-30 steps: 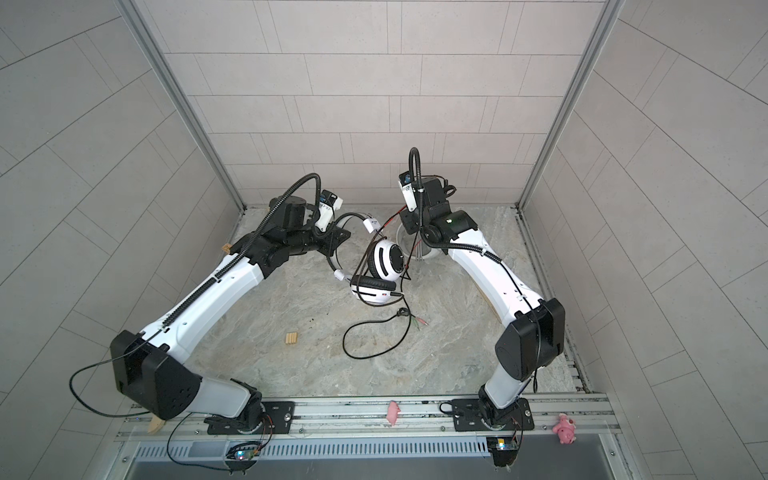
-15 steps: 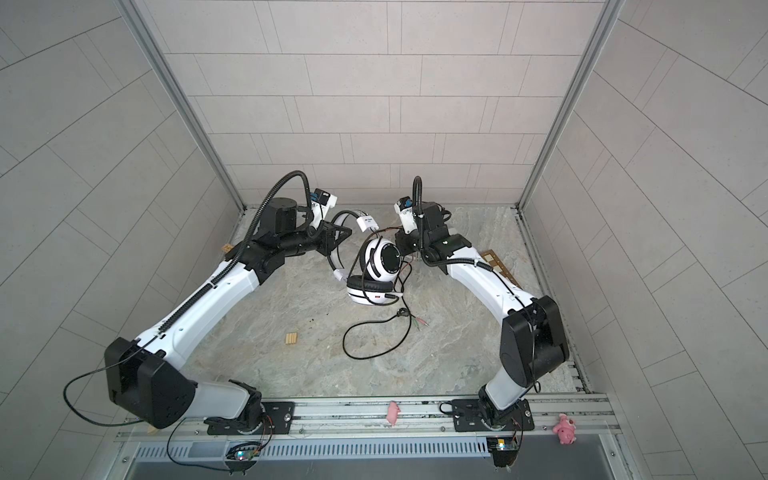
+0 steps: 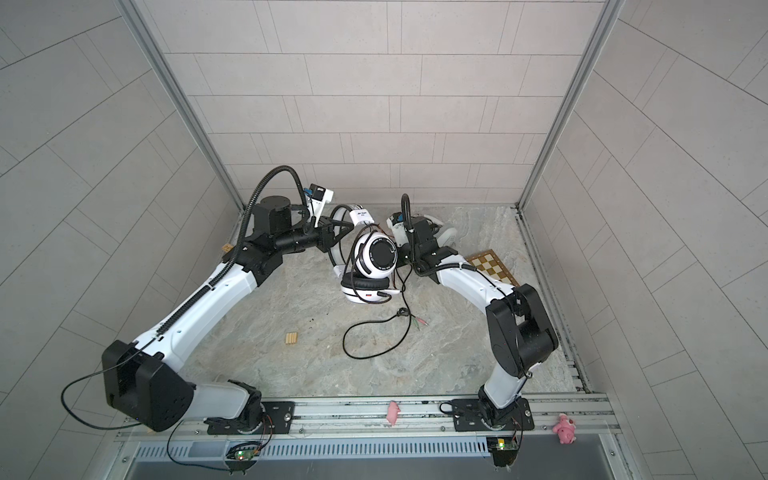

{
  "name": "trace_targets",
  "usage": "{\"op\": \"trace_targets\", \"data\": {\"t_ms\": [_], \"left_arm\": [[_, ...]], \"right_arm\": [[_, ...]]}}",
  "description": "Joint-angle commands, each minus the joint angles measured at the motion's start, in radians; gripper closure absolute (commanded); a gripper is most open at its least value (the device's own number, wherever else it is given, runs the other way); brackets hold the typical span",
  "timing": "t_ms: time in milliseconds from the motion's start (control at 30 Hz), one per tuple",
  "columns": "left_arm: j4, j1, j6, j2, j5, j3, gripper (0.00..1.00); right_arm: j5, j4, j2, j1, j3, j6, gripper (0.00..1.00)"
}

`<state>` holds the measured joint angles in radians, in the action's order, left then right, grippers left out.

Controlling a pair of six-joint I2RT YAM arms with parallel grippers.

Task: Wrap the headphones
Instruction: 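Wrap the cable over the headset with right gripper while left gripper holds it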

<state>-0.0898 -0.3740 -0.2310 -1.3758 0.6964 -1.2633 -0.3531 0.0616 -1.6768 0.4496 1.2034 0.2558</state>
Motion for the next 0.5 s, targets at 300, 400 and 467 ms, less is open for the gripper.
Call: {"op": "trace_targets", "data": {"t_ms": [300, 400, 467], "left_arm": [[0.14, 0.028, -0.097, 0.072, 0.053, 0.017, 1.0], [0.18, 0.044, -0.134, 0.079, 0.057, 0.028, 1.0], [0.199, 0.057, -0.153, 0.084, 0.044, 0.038, 1.0]], "right_arm": [[-0.079, -0.274, -0.101, 0.029, -0.094, 0.145, 0.62], [-0.08, -0.356, -0.113, 0.042, -0.161, 0.174, 0.62], [-0.079, -0.408, -0.119, 0.05, -0.209, 0.198, 0.61]]}}
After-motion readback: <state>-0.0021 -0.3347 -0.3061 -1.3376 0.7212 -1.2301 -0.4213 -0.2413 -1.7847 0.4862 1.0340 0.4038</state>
